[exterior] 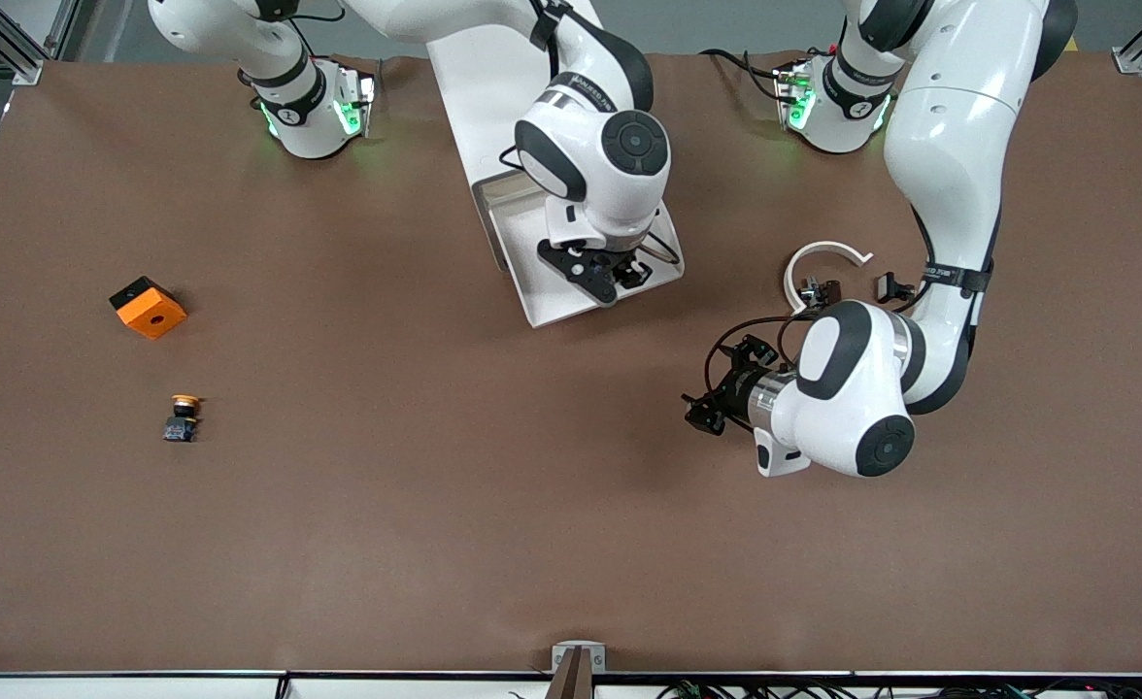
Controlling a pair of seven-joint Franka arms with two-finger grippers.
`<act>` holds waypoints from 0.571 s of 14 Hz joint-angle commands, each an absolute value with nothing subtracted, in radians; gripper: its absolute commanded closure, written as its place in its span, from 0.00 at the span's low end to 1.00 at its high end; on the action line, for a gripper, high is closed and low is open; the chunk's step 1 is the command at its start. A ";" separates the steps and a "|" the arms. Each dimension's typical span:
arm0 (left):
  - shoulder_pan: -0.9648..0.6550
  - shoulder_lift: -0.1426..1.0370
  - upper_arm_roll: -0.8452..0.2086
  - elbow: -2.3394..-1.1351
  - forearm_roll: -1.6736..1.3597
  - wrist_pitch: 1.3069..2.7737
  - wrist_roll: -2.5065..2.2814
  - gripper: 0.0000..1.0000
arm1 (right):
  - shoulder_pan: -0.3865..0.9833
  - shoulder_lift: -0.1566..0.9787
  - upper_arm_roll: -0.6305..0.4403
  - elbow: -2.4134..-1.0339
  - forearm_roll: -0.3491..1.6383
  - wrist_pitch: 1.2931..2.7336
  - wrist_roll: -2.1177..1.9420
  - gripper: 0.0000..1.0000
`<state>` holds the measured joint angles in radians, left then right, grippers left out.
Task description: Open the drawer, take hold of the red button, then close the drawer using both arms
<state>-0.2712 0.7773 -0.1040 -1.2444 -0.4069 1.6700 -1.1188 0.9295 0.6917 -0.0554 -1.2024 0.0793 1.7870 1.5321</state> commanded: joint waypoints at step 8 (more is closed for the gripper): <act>-0.420 0.683 -0.023 -1.261 -0.154 1.933 -0.896 0.00 | 0.620 0.552 -0.052 -1.121 0.146 1.583 1.047 1.00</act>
<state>-0.3508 0.7235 -0.0706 -1.2421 -0.2203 1.9042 -0.9045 0.6841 0.5893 -0.0621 -1.1061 0.1246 1.5988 1.1679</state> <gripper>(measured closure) 0.000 0.586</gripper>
